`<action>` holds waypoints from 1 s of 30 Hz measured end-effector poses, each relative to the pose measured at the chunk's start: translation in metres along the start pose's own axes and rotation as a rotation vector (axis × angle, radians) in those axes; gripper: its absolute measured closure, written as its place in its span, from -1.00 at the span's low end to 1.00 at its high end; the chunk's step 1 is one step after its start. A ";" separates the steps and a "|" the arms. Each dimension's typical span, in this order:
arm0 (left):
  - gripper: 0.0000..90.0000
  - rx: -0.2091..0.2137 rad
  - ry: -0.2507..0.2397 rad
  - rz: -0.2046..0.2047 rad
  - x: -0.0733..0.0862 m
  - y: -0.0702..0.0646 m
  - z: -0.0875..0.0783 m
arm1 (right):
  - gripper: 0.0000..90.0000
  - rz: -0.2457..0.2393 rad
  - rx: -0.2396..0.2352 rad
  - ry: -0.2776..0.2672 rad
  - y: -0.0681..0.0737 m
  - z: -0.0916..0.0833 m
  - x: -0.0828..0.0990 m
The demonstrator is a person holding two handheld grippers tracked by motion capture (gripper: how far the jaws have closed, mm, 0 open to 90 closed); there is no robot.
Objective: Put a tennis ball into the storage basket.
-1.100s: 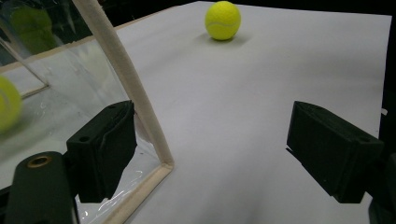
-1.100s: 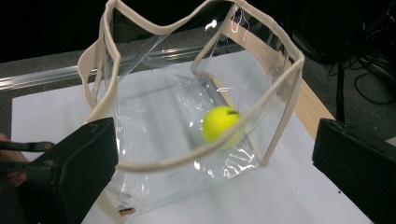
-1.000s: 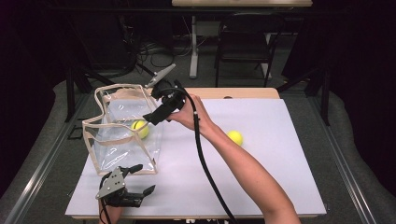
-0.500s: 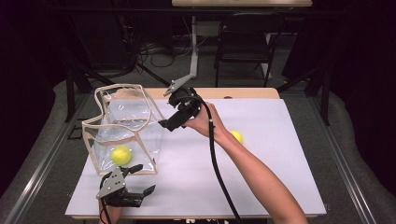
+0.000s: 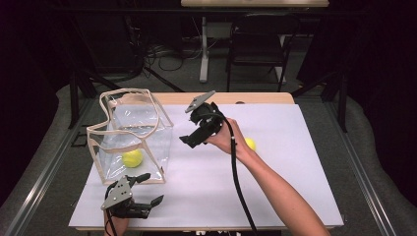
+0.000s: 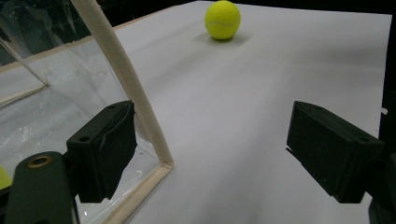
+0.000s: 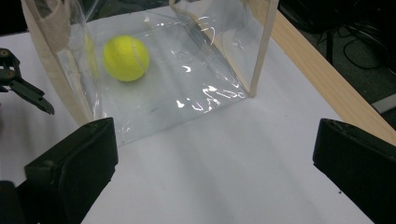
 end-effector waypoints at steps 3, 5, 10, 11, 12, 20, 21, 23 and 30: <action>-0.65 0.002 0.000 0.000 0.000 0.000 0.000 | -1.00 0.009 0.002 0.001 -0.001 0.000 0.007; -0.65 0.000 0.001 -0.001 0.000 0.000 0.000 | -1.00 0.011 0.008 0.009 -0.001 0.001 0.013; -0.65 0.002 0.001 0.000 0.000 0.000 0.000 | -1.00 0.022 0.010 0.012 -0.001 0.003 0.025; -0.65 0.002 0.001 -0.001 0.000 0.000 0.000 | -1.00 0.027 0.010 0.013 -0.001 0.003 0.027; -0.65 0.001 0.001 -0.001 0.000 0.000 0.000 | -1.00 0.029 0.008 0.010 -0.001 0.004 0.029; -0.65 0.004 0.001 0.002 0.000 0.000 0.000 | -1.00 0.042 0.018 0.012 -0.002 0.004 0.046; -0.65 0.002 0.001 0.001 0.000 0.000 0.000 | -1.00 0.044 0.019 0.012 -0.002 0.005 0.047; -0.65 0.004 0.000 -0.001 0.000 0.000 0.000 | -1.00 0.046 0.020 0.012 -0.002 0.005 0.051; -0.65 0.004 0.002 0.000 0.000 0.000 0.000 | -1.00 0.046 0.034 0.017 0.001 0.006 0.064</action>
Point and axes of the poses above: each handheld gripper's, and its own axes: z roughly forward along the jaws, x roughly out of its underside, y roughly to its left, the point moved 5 cm from there along z, roughly forward along the jaws, and after that the axes turned 12 degrees about y, right-handed, at the moved point
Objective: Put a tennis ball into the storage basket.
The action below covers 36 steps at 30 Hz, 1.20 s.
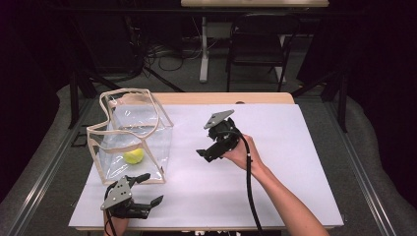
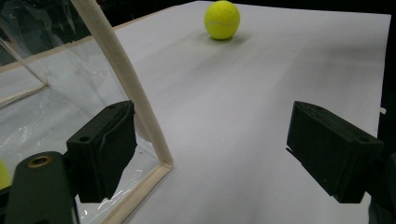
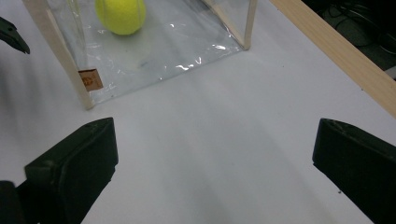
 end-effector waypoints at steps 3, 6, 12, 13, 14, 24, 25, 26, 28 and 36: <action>-0.65 0.000 -0.002 -0.001 0.000 0.000 0.000 | -1.00 0.004 0.002 -0.003 0.001 0.000 0.005; -0.65 0.001 -0.005 -0.002 0.000 0.000 -0.001 | -1.00 0.009 0.004 -0.010 0.001 -0.002 0.009; -0.65 -0.001 0.000 0.000 0.000 0.000 0.000 | -1.00 0.022 0.011 -0.021 0.002 -0.005 0.021; -0.65 0.000 -0.002 0.000 0.000 0.000 0.000 | -1.00 0.019 0.012 -0.019 0.002 -0.005 0.023; -0.65 0.001 -0.001 -0.001 0.001 0.000 0.000 | -1.00 0.026 0.011 -0.021 0.002 -0.005 0.026; -0.65 -0.002 0.003 -0.002 0.001 0.000 0.000 | -1.00 0.039 0.018 -0.021 0.002 -0.005 0.042; -0.65 -0.002 0.002 -0.001 0.001 0.000 0.000 | -1.00 0.041 0.018 -0.021 0.002 -0.006 0.043; -0.65 -0.002 0.001 -0.001 0.001 0.000 0.000 | -1.00 0.042 0.018 -0.022 0.002 -0.006 0.045; -0.65 -0.001 0.001 -0.001 0.001 0.000 0.000 | -1.00 0.041 0.025 -0.026 0.003 -0.008 0.047; -0.65 0.001 0.001 -0.003 0.001 0.000 0.000 | -0.99 0.064 0.035 -0.023 -0.002 -0.009 0.060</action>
Point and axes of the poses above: each handheld gripper's, and its own axes: z roughly forward along the jaws, x roughly out of its underside, y roughly to its left, the point moved 5 cm from there along z, roughly forward along the jaws, and after that the axes turned 12 degrees about y, right-handed, at the moved point
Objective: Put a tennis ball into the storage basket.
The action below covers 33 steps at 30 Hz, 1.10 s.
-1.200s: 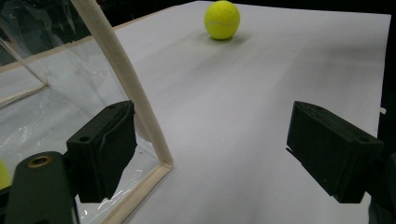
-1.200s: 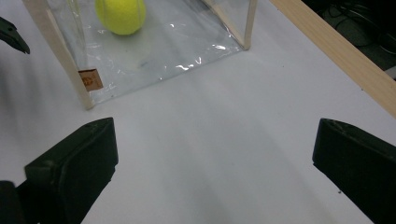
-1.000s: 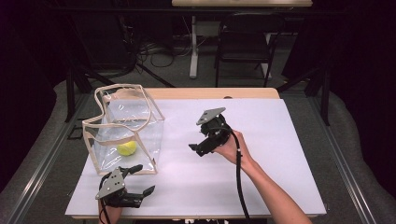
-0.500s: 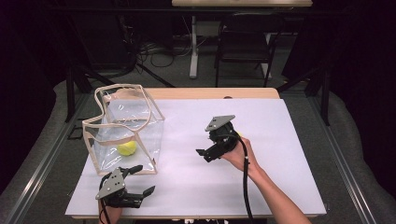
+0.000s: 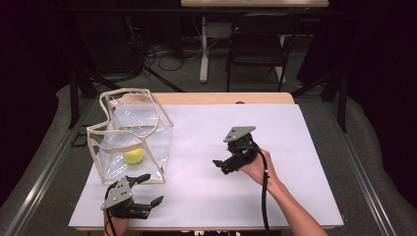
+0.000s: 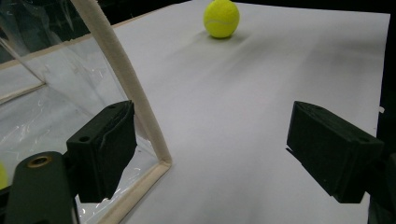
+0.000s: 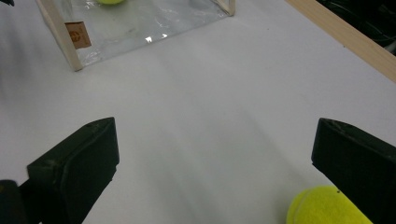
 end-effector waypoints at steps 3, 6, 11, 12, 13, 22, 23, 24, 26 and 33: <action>-0.65 -0.003 -0.001 0.001 0.000 0.000 0.000 | -0.99 0.007 0.008 -0.003 -0.002 -0.002 0.005; -0.65 0.001 0.000 0.005 -0.001 0.000 0.000 | -0.99 0.023 0.016 -0.004 -0.007 -0.003 0.009; -0.65 -0.002 0.000 0.002 0.000 0.000 0.000 | -0.99 0.047 0.038 -0.010 -0.016 -0.004 0.015; -0.65 -0.002 0.000 0.002 0.000 0.000 0.000 | -0.99 0.049 0.041 -0.008 -0.017 -0.005 0.016; -0.65 -0.002 0.000 0.003 0.000 0.000 0.000 | -0.99 0.052 0.045 -0.009 -0.019 -0.005 0.017; -0.65 -0.002 0.000 0.004 0.000 -0.001 0.000 | -0.99 0.088 0.069 -0.013 -0.033 -0.007 0.026; -0.65 -0.002 0.000 0.004 0.000 -0.001 0.000 | -0.99 0.094 0.074 -0.011 -0.035 -0.007 0.027; -0.65 -0.002 0.000 0.004 0.000 -0.001 0.000 | -0.99 0.097 0.080 -0.013 -0.037 -0.007 0.028; -0.65 -0.001 0.000 0.005 0.000 -0.001 0.000 | -0.99 0.113 0.080 -0.017 -0.041 -0.007 0.030; -0.65 0.000 0.001 0.006 0.000 -0.001 0.000 | -1.00 0.161 0.095 -0.033 -0.054 -0.005 0.039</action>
Point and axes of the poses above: each handheld gripper's, and its own axes: z roughly forward along the jaws, x roughly out of its underside, y roughly to its left, the point moved 5 cm from there along z, roughly forward along the jaws, and after that the axes turned 12 degrees about y, right-handed, at the moved point
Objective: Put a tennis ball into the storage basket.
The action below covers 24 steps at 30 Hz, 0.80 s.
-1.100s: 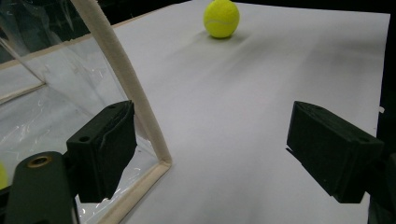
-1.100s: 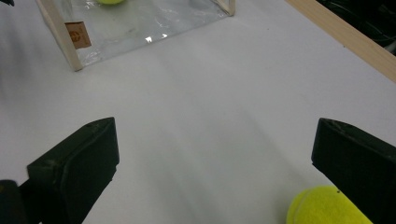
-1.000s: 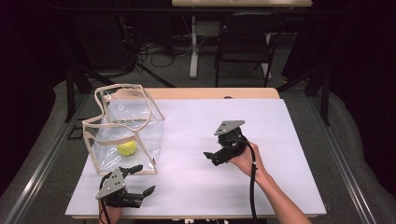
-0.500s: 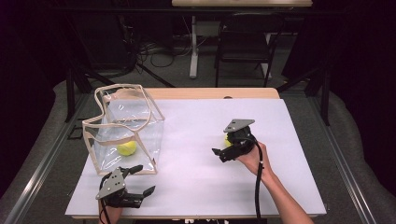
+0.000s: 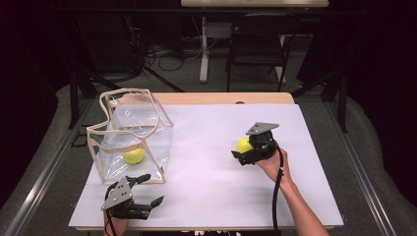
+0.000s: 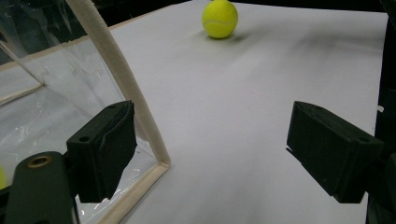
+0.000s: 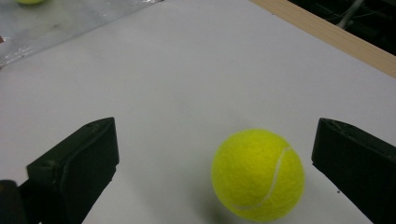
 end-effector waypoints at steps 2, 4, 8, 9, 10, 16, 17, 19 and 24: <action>-0.65 0.000 -0.001 -0.001 0.000 0.000 0.000 | -1.00 0.007 0.008 -0.008 -0.004 0.002 0.001; -0.65 0.000 -0.001 -0.001 0.000 0.000 0.000 | -1.00 0.029 -0.003 -0.009 -0.006 0.004 0.003; -0.65 0.002 0.001 0.001 0.000 0.000 0.001 | -1.00 0.035 0.006 -0.009 -0.010 0.009 0.007; -0.65 0.003 0.002 0.002 0.000 0.000 0.001 | -1.00 0.039 0.007 -0.003 -0.010 0.011 0.008; -0.65 0.003 0.002 0.002 0.000 0.000 0.001 | -1.00 0.045 0.004 -0.007 -0.010 0.012 0.009; -0.65 0.002 0.003 0.000 0.000 0.000 0.001 | -1.00 0.064 0.000 -0.003 -0.016 0.017 0.013; -0.65 0.005 0.000 -0.001 0.000 0.000 0.001 | -1.00 0.064 0.007 0.001 -0.017 0.018 0.014; -0.65 0.007 0.001 0.002 0.000 0.000 0.001 | -1.00 0.066 0.008 0.004 -0.019 0.019 0.015; -0.65 0.016 0.004 0.005 0.000 -0.001 0.002 | -1.00 0.083 0.004 0.011 -0.023 0.024 0.018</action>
Point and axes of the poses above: each handheld gripper's, and its own axes: z roughly forward along the jaws, x roughly out of its underside, y roughly to its left, the point moved 5 cm from there along z, roughly forward along the jaws, and after that the axes turned 12 degrees about y, right-handed, at the moved point
